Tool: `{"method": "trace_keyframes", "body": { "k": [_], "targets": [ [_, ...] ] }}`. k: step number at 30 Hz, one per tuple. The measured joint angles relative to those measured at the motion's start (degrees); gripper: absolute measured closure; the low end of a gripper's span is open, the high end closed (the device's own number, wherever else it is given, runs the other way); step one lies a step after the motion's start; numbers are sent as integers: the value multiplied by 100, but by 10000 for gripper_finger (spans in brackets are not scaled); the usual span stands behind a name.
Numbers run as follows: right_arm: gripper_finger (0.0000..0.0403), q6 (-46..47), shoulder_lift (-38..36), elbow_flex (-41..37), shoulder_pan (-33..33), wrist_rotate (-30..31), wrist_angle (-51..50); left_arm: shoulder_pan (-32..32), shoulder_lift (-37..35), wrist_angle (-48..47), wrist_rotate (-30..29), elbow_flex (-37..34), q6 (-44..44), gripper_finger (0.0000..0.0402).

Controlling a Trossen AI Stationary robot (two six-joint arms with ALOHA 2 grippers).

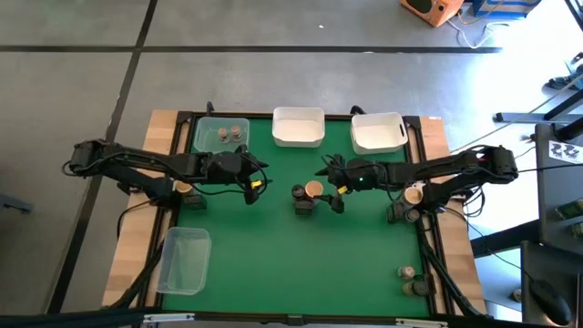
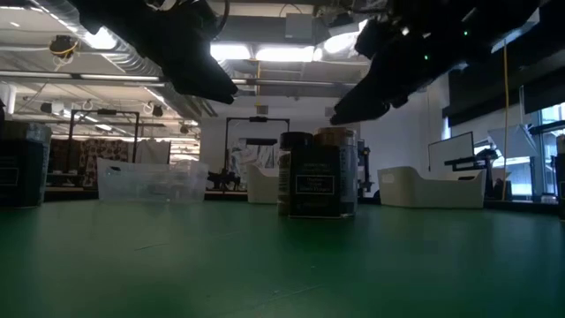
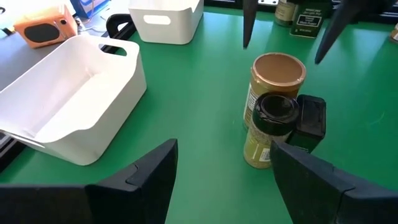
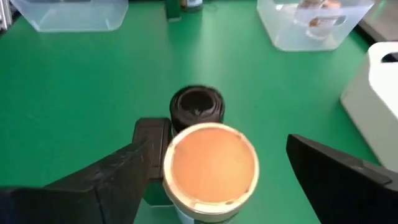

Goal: Sort spices by type
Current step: Put the middle big brown seasoning bottle into the white right bin

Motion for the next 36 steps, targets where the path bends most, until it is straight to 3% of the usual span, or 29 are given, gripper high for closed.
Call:
{"method": "trace_keyframes", "body": {
  "k": [15, 20, 26, 36],
  "targets": [
    [39, -20, 714, -7, -2, -124, 295, 0, 0, 17, 0, 0, 2, 163],
    [63, 3, 847, -4, -2, -118, 410, 11, 0, 19, -2, 0, 54, 163],
    [123, -31, 864, -7, -2, -56, 530, 11, 0, 32, -2, 0, 65, 163],
    [115, 85, 432, -13, -7, 233, 278, 11, 0, 33, -4, 0, 226, 163]
  ]
}}
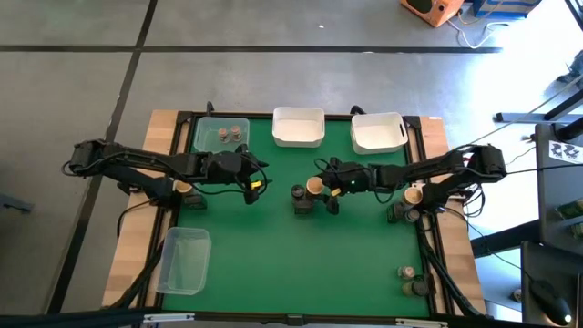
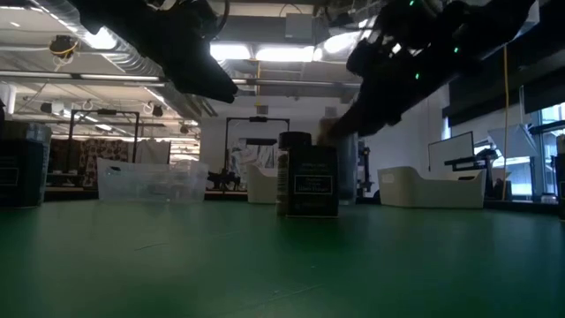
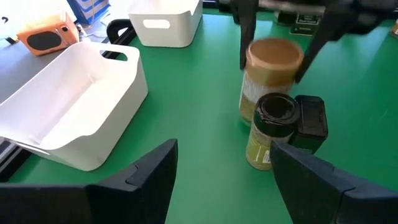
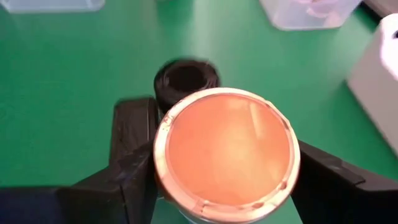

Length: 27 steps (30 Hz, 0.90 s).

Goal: Sort spices by type
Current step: Put the middle big brown seasoning bottle into the white right bin

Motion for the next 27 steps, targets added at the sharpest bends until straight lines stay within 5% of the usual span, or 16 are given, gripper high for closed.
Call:
{"method": "trace_keyframes", "body": {
  "k": [6, 20, 27],
  "targets": [
    [121, -134, -892, 0, 0, 786, -625, 0, -1, 0, 0, 0, 25, 163],
    [120, -1129, -2504, 2, -162, 4256, -1552, 0, -1, 83, 0, 0, 36, 163],
    [115, -1186, -2592, 7, -1205, 4427, -1854, 0, -2, 87, 0, 0, 16, 163]
  ]
}}
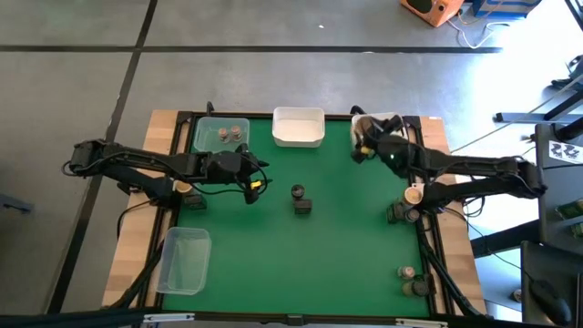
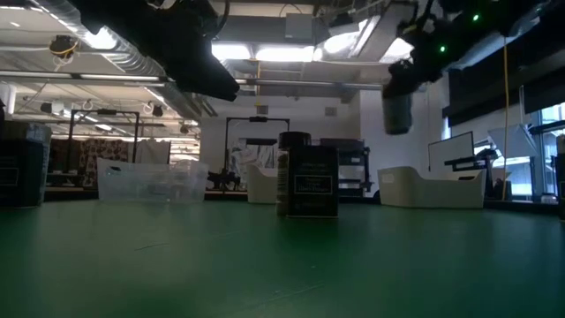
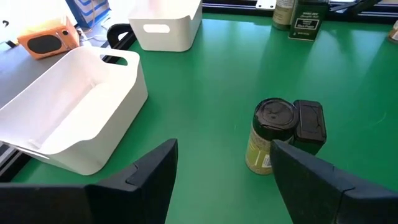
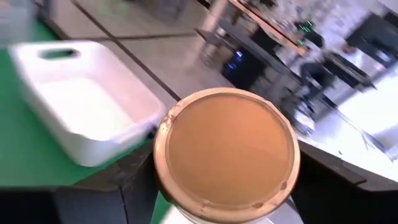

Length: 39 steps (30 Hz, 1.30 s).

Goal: Sort spices by type
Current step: Put the middle big brown seasoning bottle into the white right bin

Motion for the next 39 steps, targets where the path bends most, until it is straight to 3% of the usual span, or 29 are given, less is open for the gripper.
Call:
{"method": "trace_keyframes", "body": {
  "k": [4, 13, 19, 26, 39],
  "targets": [
    [118, 155, 61, 0, -704, -356, -75, 0, 0, 0, 0, 0, 0, 163],
    [118, 950, 198, 0, -2099, -1800, -222, 0, 0, 0, 0, 0, -2, 163],
    [113, 1318, 717, 0, -2683, -2217, -46, 0, 2, 0, 0, 0, -2, 163],
    [117, 1690, 1444, 0, -2972, -2723, 219, 0, 2, 0, 0, 0, -2, 163],
    [107, 1833, 2295, 2, -2960, -2687, 543, 1, 1, -2, 1, 0, 44, 163]
  ]
}}
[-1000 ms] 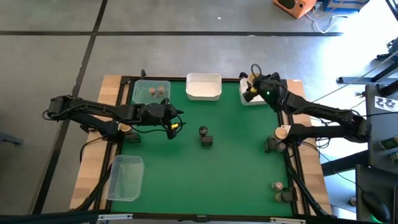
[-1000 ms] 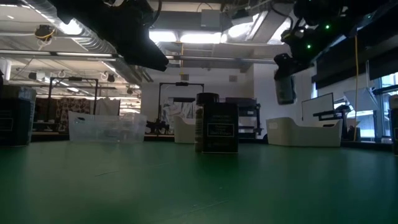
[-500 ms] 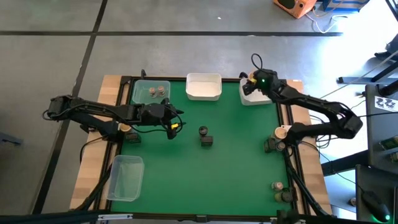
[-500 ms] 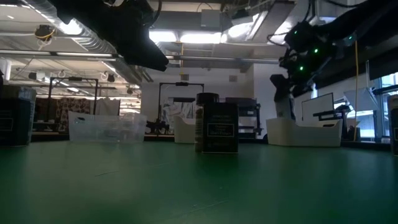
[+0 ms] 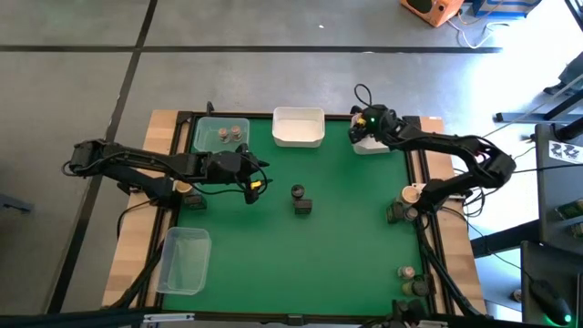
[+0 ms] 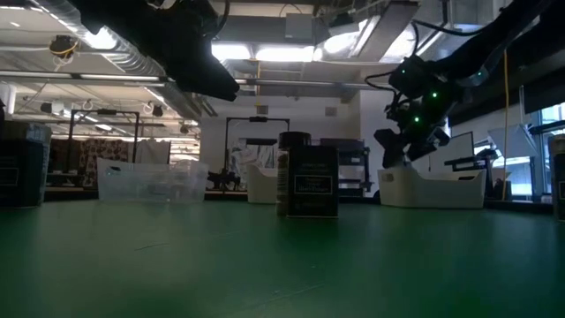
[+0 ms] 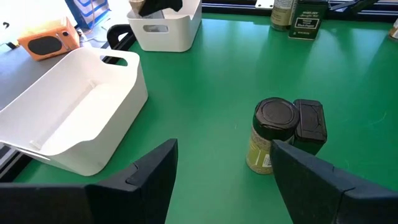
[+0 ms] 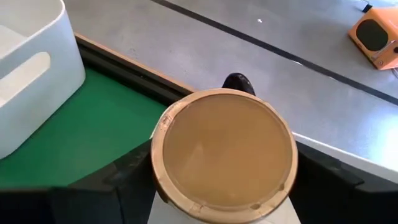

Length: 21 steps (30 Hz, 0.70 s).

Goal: Sort spices by type
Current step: Put the middle big brown seasoning bottle into the white right bin

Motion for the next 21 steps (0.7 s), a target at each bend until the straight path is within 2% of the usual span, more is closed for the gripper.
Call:
{"method": "trace_keyframes", "body": {
  "k": [7, 11, 17, 21],
  "targets": [
    [76, -17, 67, -4, -1, 139, -49, -1, 1, 1, -1, 0, 4, 163],
    [65, -48, -128, -4, 2, 163, -173, -1, 1, 0, -1, 0, 2, 163],
    [62, -198, -899, -4, 6, 64, -778, -1, 1, 1, 1, 0, 0, 163],
    [63, -310, -1616, -2, 6, -258, -1349, 0, 0, 5, 1, 0, 0, 163]
  ]
}}
